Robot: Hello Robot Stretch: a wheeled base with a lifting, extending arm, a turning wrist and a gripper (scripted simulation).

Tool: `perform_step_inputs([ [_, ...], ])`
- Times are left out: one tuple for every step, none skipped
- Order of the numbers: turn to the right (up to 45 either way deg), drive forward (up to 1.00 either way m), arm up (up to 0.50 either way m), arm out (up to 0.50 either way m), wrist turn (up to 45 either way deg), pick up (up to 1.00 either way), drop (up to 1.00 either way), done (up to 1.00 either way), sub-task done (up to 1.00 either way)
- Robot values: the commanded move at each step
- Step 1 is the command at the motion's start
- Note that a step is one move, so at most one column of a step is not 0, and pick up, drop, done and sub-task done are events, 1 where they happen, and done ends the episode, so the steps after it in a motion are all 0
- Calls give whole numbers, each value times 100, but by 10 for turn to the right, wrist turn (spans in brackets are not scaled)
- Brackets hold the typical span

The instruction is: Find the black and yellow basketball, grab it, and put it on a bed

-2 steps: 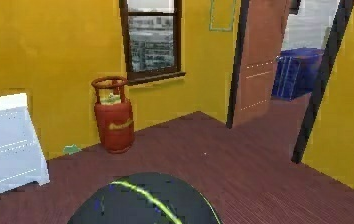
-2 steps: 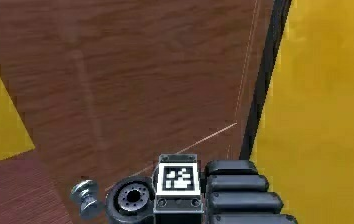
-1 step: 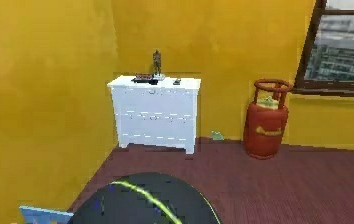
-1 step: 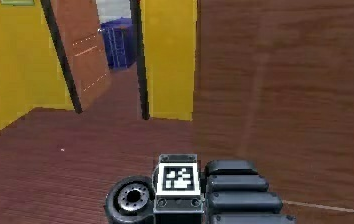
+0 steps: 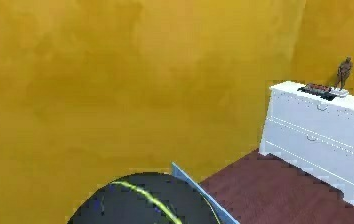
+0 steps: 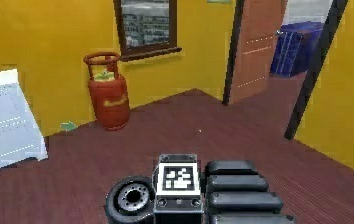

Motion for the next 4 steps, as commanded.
perform_step_inputs([
  [-450,0,0,0,0,0,0,0,0],
  [-420,0,0,0,0,0,0,0,0],
  [-450,0,0,0,0,0,0,0,0],
  [-450,0,0,0,0,0,0,0,0],
])
